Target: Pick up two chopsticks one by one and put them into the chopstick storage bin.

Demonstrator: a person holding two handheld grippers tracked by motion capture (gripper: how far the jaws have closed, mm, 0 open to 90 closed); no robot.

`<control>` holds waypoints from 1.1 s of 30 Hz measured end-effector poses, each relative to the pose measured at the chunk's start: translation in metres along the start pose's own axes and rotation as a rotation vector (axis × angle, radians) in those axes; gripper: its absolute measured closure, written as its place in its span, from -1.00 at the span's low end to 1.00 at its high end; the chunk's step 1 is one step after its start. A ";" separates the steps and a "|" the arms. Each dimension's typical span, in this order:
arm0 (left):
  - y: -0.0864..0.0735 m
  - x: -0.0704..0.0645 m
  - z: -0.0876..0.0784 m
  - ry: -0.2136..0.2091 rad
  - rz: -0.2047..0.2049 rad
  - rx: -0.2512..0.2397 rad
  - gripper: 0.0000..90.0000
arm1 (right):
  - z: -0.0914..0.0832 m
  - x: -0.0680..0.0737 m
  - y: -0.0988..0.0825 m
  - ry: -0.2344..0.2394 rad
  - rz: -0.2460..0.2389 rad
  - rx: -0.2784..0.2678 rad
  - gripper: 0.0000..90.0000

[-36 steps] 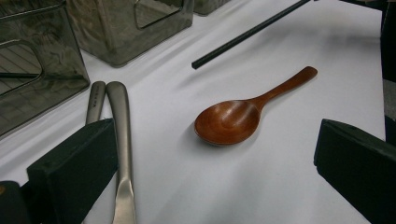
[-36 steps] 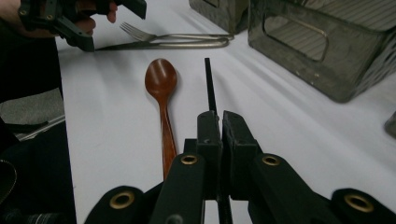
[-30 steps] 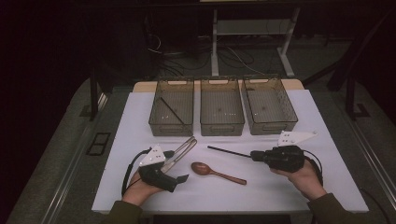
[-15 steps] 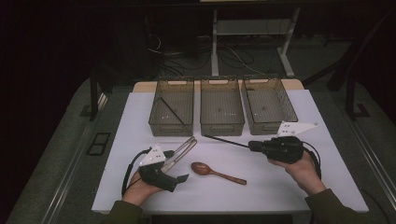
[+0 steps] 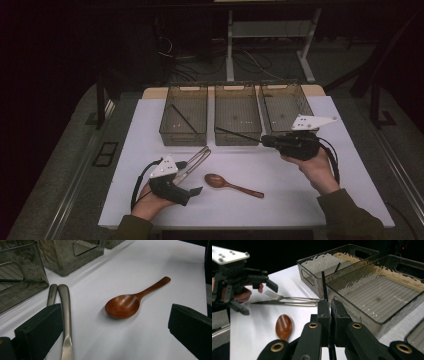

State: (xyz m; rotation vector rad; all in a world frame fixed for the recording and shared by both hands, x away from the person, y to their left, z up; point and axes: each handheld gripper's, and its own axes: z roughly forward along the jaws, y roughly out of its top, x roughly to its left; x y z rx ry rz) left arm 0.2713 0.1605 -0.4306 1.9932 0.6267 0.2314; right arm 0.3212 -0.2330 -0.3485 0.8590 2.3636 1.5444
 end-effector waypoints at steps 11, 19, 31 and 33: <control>0.000 0.001 0.000 -0.001 -0.004 -0.010 -1.00 | 0.037 -0.002 0.021 -0.019 0.008 0.011 0.90; 0.001 0.000 -0.001 0.000 -0.010 -0.016 -1.00 | 0.067 -0.004 0.043 -0.030 0.016 0.007 0.90; 0.001 0.001 -0.001 -0.009 -0.011 -0.021 -1.00 | 0.125 -0.011 0.067 -0.070 0.049 0.031 0.90; 0.001 0.001 -0.001 -0.009 -0.012 -0.018 -1.00 | 0.134 -0.011 0.072 -0.078 0.045 0.045 0.90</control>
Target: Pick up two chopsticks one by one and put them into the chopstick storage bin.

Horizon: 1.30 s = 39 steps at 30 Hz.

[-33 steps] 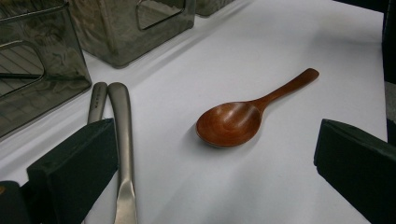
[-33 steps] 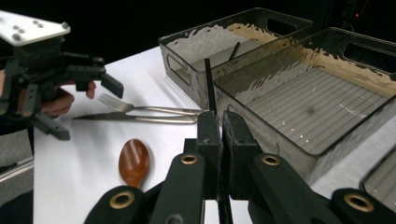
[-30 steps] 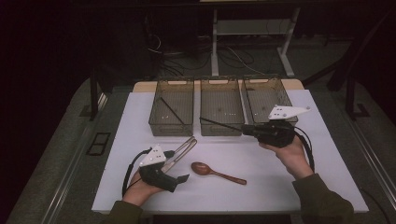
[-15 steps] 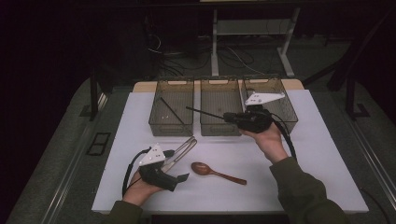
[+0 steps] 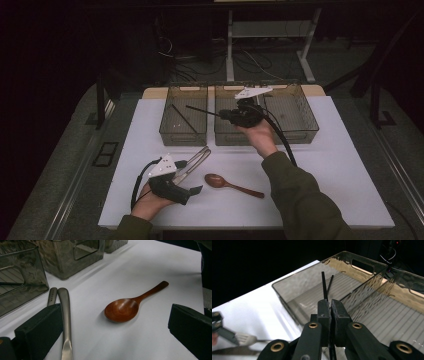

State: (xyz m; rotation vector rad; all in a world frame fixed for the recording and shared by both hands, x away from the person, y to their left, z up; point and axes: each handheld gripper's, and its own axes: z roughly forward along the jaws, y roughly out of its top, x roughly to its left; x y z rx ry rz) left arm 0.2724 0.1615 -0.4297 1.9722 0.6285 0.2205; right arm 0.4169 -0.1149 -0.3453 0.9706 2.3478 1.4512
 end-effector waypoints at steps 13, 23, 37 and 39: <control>0.002 0.000 -0.001 0.003 0.006 -0.020 -1.00 | 0.050 -0.003 0.014 -0.047 0.027 0.061 0.90; 0.002 -0.001 -0.002 -0.003 0.005 -0.026 -1.00 | 0.093 0.001 0.019 -0.077 0.021 0.124 0.90; 0.003 -0.001 -0.001 -0.012 0.002 -0.034 -1.00 | 0.138 0.013 0.028 -0.107 0.031 0.188 0.88; 0.003 -0.001 -0.001 -0.012 0.003 -0.034 -1.00 | 0.139 0.015 0.029 -0.086 0.036 0.193 0.74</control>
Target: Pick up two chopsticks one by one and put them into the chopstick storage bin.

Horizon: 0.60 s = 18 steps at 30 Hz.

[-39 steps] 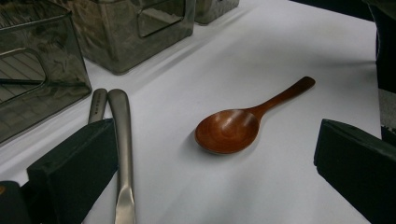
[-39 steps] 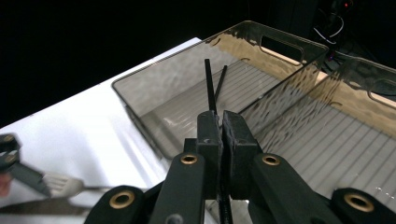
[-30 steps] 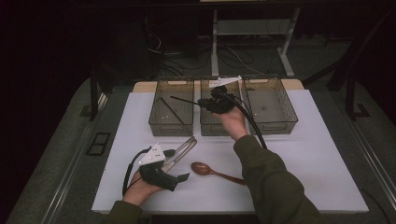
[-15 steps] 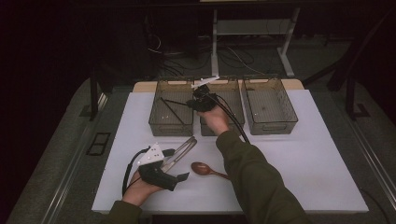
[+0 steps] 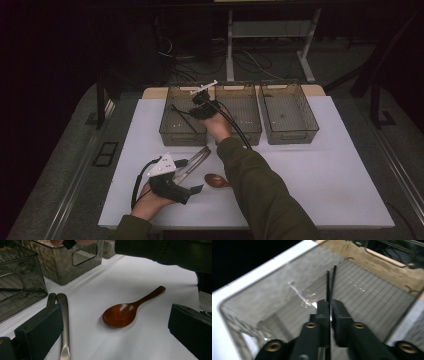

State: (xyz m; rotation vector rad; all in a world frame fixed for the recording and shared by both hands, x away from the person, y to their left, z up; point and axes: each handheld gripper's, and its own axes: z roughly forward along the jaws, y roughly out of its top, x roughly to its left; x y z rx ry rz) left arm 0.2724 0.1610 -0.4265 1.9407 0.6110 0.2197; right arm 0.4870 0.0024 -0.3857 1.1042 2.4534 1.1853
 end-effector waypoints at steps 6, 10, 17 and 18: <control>0.000 0.000 0.000 0.000 0.000 0.003 -1.00 | -0.011 0.002 0.002 0.053 0.027 -0.019 0.38; 0.000 0.000 0.000 0.001 0.003 0.007 -1.00 | -0.022 0.004 0.002 0.063 0.017 -0.040 0.20; -0.001 0.000 0.000 0.003 0.003 0.013 -1.00 | -0.043 0.003 -0.005 0.086 0.011 -0.071 0.02; -0.001 0.000 0.000 0.004 0.003 0.012 -1.00 | -0.046 0.002 -0.007 0.096 0.004 -0.074 0.00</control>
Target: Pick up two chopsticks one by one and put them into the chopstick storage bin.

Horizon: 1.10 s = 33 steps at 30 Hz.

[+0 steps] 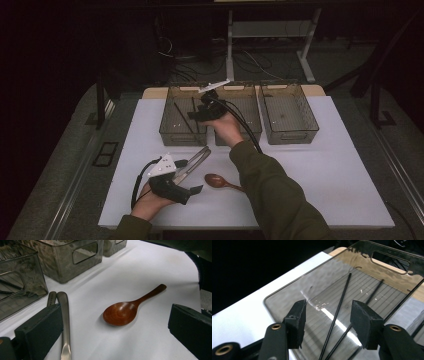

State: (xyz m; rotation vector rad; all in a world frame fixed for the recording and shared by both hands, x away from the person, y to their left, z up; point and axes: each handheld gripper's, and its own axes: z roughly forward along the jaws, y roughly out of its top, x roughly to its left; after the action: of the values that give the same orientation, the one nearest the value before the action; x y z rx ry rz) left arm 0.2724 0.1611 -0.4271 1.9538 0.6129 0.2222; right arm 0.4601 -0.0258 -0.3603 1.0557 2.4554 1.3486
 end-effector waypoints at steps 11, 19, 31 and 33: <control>-0.001 0.000 0.001 0.003 0.003 0.010 -1.00 | -0.043 -0.009 -0.024 0.054 -0.050 -0.035 -0.21; -0.002 0.002 0.000 0.008 0.001 0.014 -1.00 | -0.075 -0.018 -0.044 0.087 -0.055 -0.070 -0.32; -0.001 0.000 0.002 0.009 0.008 0.017 -1.00 | -0.122 -0.022 -0.084 0.128 -0.073 -0.100 -0.38; -0.001 0.000 0.002 0.011 0.008 0.018 -1.00 | -0.129 -0.023 -0.091 0.136 -0.068 -0.107 -0.38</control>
State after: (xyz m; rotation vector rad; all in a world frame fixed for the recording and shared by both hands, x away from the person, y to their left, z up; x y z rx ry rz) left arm 0.2728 0.1602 -0.4291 1.9738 0.6161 0.2328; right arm 0.3745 -0.1601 -0.3607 0.8761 2.4562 1.5585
